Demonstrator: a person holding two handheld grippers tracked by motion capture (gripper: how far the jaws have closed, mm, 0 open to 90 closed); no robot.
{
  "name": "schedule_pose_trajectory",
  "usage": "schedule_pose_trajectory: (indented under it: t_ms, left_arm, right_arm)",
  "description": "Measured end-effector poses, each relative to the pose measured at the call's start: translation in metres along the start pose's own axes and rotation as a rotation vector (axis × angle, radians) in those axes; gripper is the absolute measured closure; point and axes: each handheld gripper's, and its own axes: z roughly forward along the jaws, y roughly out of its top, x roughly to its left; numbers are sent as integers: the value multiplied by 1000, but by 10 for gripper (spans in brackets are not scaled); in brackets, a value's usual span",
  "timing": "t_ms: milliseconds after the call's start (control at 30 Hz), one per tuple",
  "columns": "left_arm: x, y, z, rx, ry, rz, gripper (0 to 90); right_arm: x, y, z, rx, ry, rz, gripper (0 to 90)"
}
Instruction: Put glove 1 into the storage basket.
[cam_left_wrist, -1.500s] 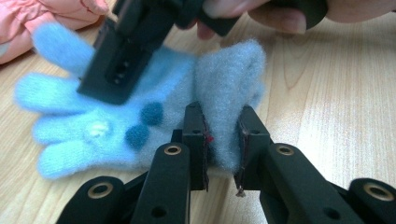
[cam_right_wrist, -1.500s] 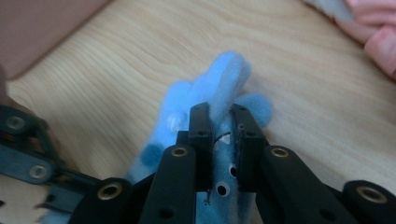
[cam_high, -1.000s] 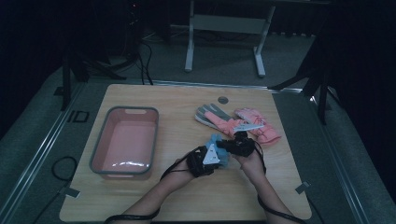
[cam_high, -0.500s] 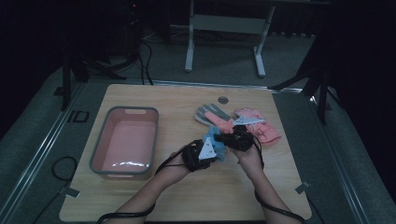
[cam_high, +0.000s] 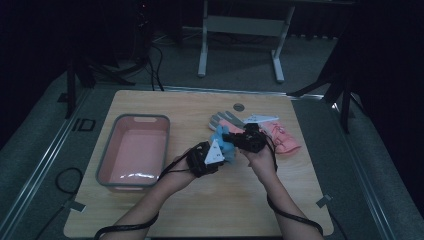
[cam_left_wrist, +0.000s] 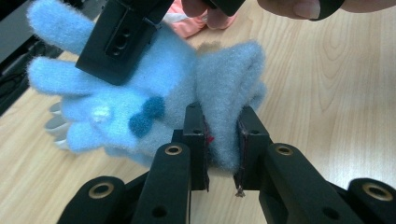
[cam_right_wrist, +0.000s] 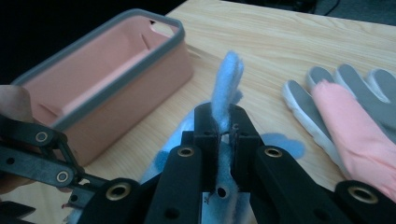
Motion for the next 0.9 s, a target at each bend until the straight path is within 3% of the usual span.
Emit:
schedule_pose_trajectory:
  t_ms: [333, 900]
  left_arm:
    - [16, -10, -28, 20, 51, -1, 784]
    - [41, -43, -84, 68, 142, -48, 785]
  right_arm:
    - [18, 24, 20, -4, 36, -12, 847]
    - [65, 64, 76, 15, 118, -69, 846]
